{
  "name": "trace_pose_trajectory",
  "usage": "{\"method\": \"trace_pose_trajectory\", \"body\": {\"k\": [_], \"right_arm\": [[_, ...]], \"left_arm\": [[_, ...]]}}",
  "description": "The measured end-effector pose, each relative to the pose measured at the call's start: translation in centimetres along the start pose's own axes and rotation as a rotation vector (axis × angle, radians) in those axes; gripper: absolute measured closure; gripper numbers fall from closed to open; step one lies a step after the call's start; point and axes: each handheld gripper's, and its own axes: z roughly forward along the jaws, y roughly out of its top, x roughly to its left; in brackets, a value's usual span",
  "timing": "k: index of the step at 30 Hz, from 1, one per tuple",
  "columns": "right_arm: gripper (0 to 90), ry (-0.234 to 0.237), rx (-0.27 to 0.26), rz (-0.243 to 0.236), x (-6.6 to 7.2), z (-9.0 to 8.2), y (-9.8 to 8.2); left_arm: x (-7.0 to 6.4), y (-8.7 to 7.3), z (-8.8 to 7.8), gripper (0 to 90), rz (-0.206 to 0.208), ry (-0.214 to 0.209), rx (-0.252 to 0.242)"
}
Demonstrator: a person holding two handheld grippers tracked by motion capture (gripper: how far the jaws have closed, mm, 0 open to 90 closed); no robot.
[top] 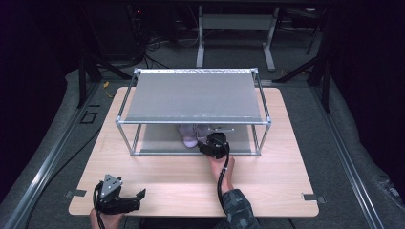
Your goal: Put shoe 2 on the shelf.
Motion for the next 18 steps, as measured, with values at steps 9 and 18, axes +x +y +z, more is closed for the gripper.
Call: {"method": "trace_pose_trajectory", "body": {"k": [9,18], "right_arm": [[50.8,0.024,0.02,-0.017,-0.1,-0.9,-0.4],[38.6,-0.01,-0.003,-0.043,-0.3,-3.8,-1.2]], "left_arm": [[0.1,0.1,-0.3,0.0,0.0,0.006,-0.003],[0.1,0.3,-0.3,0.0,0.006,0.008,0.0]]}}
